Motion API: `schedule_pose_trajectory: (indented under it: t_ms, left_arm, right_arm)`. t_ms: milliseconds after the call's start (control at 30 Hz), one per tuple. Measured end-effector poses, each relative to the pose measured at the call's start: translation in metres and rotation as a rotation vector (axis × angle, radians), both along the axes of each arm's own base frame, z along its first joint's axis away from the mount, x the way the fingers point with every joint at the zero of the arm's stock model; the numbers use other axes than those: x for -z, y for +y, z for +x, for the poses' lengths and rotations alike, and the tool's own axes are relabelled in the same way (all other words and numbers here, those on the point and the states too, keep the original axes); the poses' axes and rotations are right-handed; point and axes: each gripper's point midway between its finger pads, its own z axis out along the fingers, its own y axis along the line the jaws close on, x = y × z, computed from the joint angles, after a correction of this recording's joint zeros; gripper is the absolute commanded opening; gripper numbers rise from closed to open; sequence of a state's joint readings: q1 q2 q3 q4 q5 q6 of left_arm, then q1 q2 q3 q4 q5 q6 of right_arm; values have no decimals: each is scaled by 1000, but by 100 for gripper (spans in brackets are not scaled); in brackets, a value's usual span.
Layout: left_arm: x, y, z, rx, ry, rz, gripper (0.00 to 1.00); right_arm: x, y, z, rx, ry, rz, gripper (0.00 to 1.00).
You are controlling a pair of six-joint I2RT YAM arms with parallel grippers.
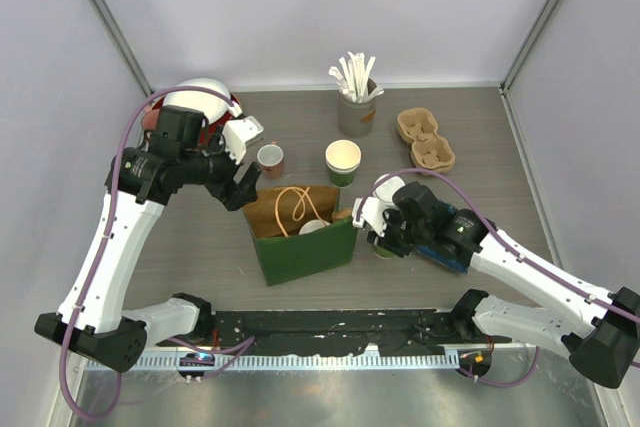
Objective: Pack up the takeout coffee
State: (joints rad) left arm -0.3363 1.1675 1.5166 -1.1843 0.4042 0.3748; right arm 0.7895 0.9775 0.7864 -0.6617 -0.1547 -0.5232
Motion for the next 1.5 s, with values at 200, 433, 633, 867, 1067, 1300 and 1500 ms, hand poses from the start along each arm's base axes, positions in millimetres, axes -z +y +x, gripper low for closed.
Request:
schedule_pose_trajectory:
  t_ms: [200,433,633,867,1067,1300,1500]
  left_arm:
    - [-1,-2,-2,8,5,-8,79]
    - [-2,-4,-2,18,7,-19,79]
    - [-2,-4,-2,17,6,-19,79]
    - [-2,-4,-2,18,6,-19,80]
    - [-2,-4,-2,18,7,-19,80]
    - [-2,-4,-2,18,7,-19,80]
    - [-2,-4,-2,18,6,-19,80]
  right_arm:
    - [-5,-6,-6,2,-1,4,46]
    - [-8,-23,-9,1,9,-12,61]
    - [-11,-29,-13,-39,14,-4,66]
    - [-28,-24,-10,-86,-3,59,70]
    - [-31,-15,-10,-131,-9,110,63]
    - [-25,-6,-2,-156,-14,129,40]
    - [-14,-3,-2,-168,-4,134,41]
